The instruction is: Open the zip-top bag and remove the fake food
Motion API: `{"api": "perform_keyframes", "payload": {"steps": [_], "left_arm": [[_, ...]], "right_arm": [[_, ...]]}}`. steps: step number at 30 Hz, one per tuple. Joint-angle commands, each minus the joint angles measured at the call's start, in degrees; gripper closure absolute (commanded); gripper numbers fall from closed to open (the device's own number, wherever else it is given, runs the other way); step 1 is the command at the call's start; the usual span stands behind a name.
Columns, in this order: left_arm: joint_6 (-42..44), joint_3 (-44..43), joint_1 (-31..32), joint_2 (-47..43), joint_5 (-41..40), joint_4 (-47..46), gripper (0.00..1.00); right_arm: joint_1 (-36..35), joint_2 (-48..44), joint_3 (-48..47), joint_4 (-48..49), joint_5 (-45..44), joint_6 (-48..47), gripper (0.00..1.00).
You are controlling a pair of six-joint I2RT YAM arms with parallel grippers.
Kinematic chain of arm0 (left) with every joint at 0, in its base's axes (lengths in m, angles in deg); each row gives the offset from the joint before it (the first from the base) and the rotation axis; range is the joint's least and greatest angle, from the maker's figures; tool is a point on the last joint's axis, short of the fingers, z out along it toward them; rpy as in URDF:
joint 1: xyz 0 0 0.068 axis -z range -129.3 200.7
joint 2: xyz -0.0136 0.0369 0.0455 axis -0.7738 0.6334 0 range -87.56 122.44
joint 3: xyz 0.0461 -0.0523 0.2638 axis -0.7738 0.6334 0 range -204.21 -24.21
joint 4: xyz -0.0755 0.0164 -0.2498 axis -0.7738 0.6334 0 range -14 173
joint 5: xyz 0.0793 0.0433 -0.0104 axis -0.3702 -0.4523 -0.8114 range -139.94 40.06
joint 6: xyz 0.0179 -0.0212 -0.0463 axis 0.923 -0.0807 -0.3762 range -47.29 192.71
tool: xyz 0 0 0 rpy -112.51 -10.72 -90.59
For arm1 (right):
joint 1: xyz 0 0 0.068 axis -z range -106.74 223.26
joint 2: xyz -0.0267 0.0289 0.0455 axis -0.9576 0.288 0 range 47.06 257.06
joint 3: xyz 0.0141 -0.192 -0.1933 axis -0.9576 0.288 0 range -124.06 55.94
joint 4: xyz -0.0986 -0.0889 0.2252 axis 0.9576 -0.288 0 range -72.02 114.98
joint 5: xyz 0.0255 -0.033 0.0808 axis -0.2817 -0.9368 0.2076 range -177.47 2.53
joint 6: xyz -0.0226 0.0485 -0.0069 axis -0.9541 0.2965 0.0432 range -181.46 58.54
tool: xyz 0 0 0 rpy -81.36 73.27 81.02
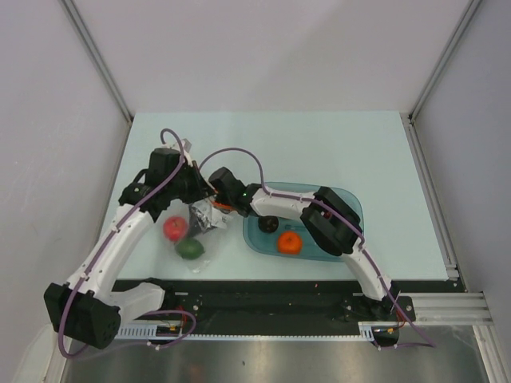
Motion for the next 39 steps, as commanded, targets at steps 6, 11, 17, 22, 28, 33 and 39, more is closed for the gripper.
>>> {"api": "perform_keyframes", "payload": {"steps": [6, 11, 17, 22, 28, 33, 39], "left_arm": [[-3.3, 4.4, 5.0, -2.5, -4.6, -4.4, 1.00], [-1.1, 5.2, 5.1, -2.5, -14.7, 2.1, 1.00], [-0.5, 5.2, 5.0, -2.8, -20.2, 4.9, 1.00], [-1.7, 6.0, 5.0, -1.0, -23.9, 6.1, 1.00], [-2.2, 11.5, 5.0, -4.6, -26.0, 7.9, 1.00], [-2.1, 12.7, 5.0, -7.3, -24.8, 6.2, 1.00], [-3.5, 12.2, 4.9, -5.9, -23.8, 5.3, 1.00]], "right_arm": [[-4.8, 1.5, 2.9, 8.3, 4.3, -0.2, 0.08], [-5.8, 2.0, 7.1, 13.5, 5.3, 2.4, 0.08], [-5.9, 0.7, 9.5, 11.7, 6.7, -0.2, 0.03], [-6.6, -0.2, 12.1, 9.5, 7.4, -1.9, 0.00], [-7.9, -1.3, 13.4, 3.1, 7.2, -6.6, 0.00], [-8.7, -0.3, 13.4, -0.6, 0.6, -8.3, 0.00], [-10.2, 1.5, 13.5, -2.3, -8.1, -9.2, 0.10]]}}
